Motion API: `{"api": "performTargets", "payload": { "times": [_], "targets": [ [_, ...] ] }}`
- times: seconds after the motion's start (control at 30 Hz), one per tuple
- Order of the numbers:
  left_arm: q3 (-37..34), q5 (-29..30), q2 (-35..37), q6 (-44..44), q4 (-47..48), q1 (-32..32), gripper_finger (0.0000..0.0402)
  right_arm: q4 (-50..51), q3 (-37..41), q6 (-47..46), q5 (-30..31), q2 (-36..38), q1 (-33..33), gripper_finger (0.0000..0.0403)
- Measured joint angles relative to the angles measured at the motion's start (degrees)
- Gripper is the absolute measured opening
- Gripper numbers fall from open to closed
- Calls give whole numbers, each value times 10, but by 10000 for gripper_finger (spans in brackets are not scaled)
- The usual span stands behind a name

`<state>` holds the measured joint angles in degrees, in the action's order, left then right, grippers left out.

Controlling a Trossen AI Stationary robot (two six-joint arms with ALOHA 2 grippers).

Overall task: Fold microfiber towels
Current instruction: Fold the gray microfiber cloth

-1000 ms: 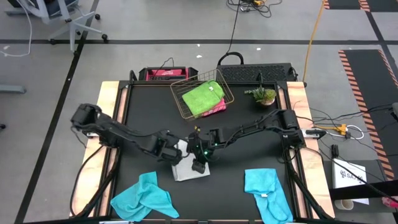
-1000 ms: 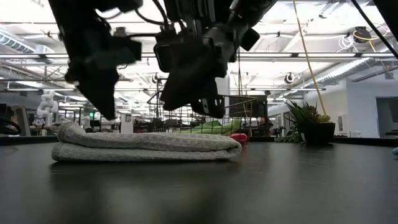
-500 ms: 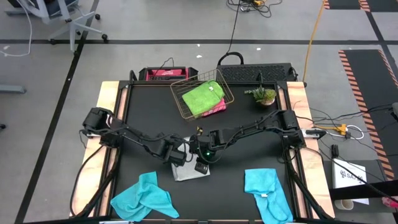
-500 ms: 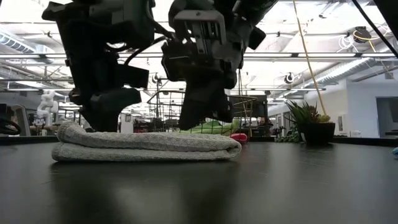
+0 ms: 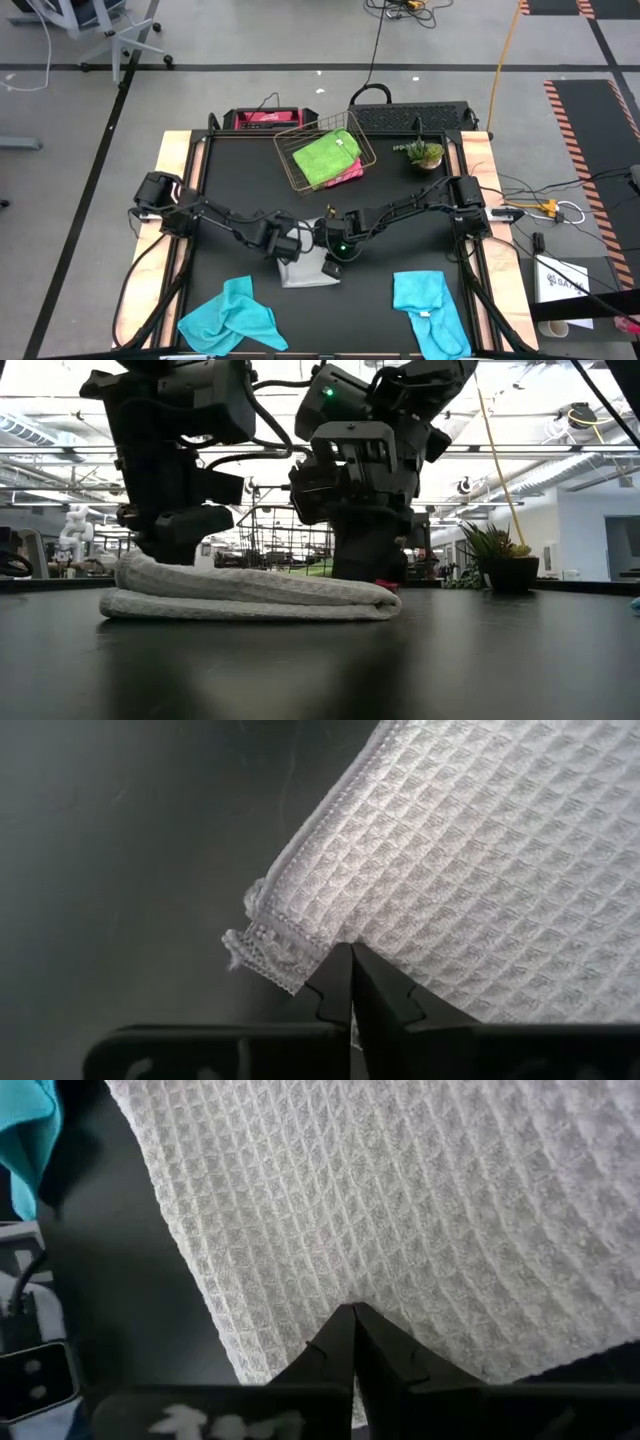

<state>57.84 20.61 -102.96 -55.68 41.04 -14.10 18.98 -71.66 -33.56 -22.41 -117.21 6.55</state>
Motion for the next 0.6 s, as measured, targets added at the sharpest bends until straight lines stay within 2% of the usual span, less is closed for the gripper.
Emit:
{"api": "performTargets", "payload": {
  "times": [0.13, 0.27, 0.43, 0.6],
  "targets": [
    [-1, -20, 0, 37, -66, 3, 18, 11, 12, -15, -23, 16, 5, 0],
    [-1, -35, -2, 52, -119, 2, 4, 22, 34, -22, -11, 59, 9, 0],
    [-1, -30, -2, 54, -124, 5, 14, 29, 68, -45, 56, 127, 5, 0],
    [18, -30, -3, 88, -121, 6, 9, 16, 103, -63, 62, 188, 0, 0]
  ]
}}
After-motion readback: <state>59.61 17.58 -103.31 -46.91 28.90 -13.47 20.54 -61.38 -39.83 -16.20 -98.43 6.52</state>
